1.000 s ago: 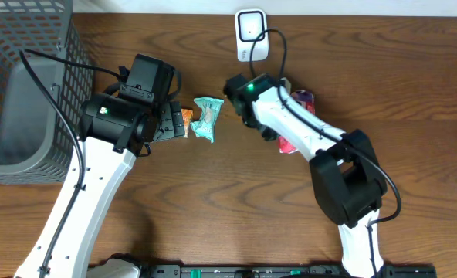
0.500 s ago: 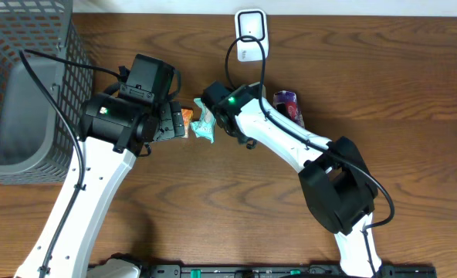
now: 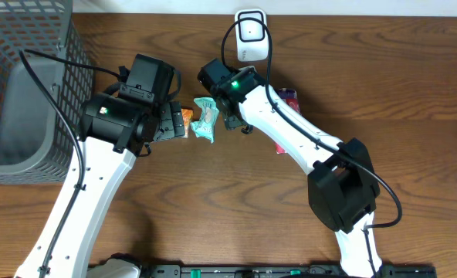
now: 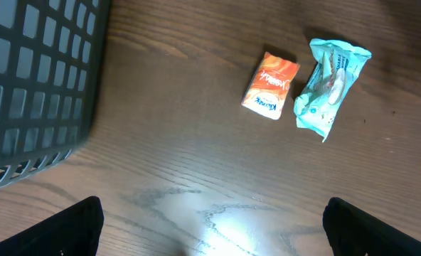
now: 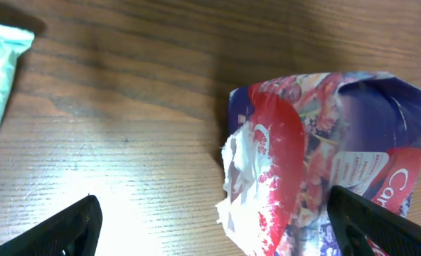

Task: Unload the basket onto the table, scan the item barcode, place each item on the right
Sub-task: 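Carry the pink pack up to the scanner face, then bring the pink pack back down toward the right of centre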

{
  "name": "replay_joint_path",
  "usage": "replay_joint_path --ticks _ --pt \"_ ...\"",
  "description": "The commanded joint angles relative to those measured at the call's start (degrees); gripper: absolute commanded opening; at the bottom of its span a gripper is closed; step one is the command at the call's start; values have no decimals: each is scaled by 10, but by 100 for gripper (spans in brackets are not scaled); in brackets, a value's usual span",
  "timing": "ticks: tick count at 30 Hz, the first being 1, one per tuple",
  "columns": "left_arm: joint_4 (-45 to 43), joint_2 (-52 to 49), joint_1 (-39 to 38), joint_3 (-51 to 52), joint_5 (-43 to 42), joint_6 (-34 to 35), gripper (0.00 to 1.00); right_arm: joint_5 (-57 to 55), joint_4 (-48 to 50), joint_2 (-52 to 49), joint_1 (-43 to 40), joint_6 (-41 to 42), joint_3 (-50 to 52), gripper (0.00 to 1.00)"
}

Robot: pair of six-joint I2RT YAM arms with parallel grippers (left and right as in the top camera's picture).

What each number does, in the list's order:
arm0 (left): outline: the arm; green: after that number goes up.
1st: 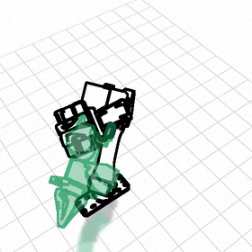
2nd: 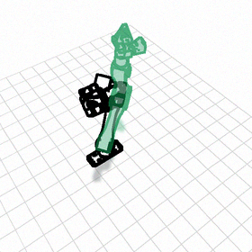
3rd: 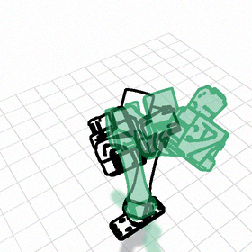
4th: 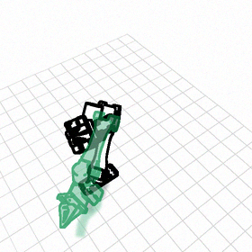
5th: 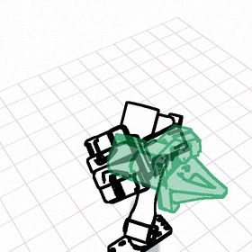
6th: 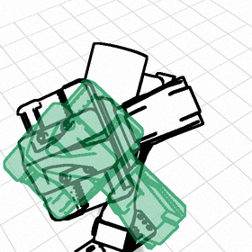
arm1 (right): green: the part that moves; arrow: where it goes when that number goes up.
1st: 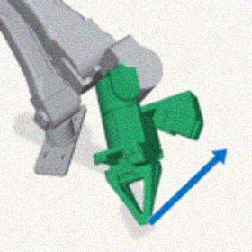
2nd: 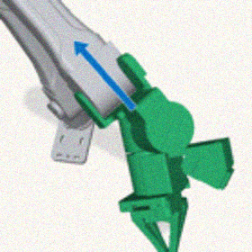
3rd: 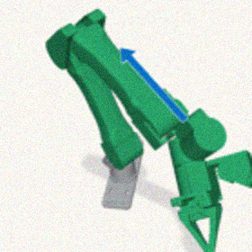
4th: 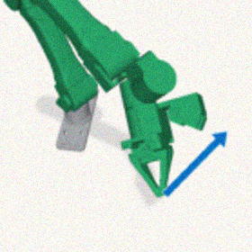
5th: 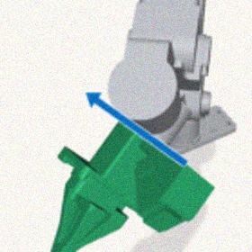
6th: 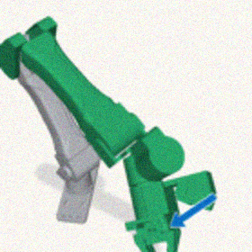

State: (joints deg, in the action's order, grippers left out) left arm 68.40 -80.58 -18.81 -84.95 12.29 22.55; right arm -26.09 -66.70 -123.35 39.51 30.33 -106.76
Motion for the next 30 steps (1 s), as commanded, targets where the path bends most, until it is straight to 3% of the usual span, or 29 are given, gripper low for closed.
replay_joint_path --ticks 1,6,11,16,26,30 --pt "2 3 3 -5 1 5 98 8 -9 -5 -10 -9 -11 97" --pt "2 3 3 -5 1 5 98 8 -20 -5 -23 -13 -11 95" --pt "2 3 3 -5 1 5 98 5 -46 -5 -39 -19 -10 84" --pt "2 3 3 -5 1 5 98 -35 -74 -5 -69 -19 6 80" --pt "2 3 3 -5 1 5 98 -86 -94 -5 -134 -24 24 82" --pt "2 3 3 -5 1 5 98 -137 -134 -5 -153 -23 24 88"
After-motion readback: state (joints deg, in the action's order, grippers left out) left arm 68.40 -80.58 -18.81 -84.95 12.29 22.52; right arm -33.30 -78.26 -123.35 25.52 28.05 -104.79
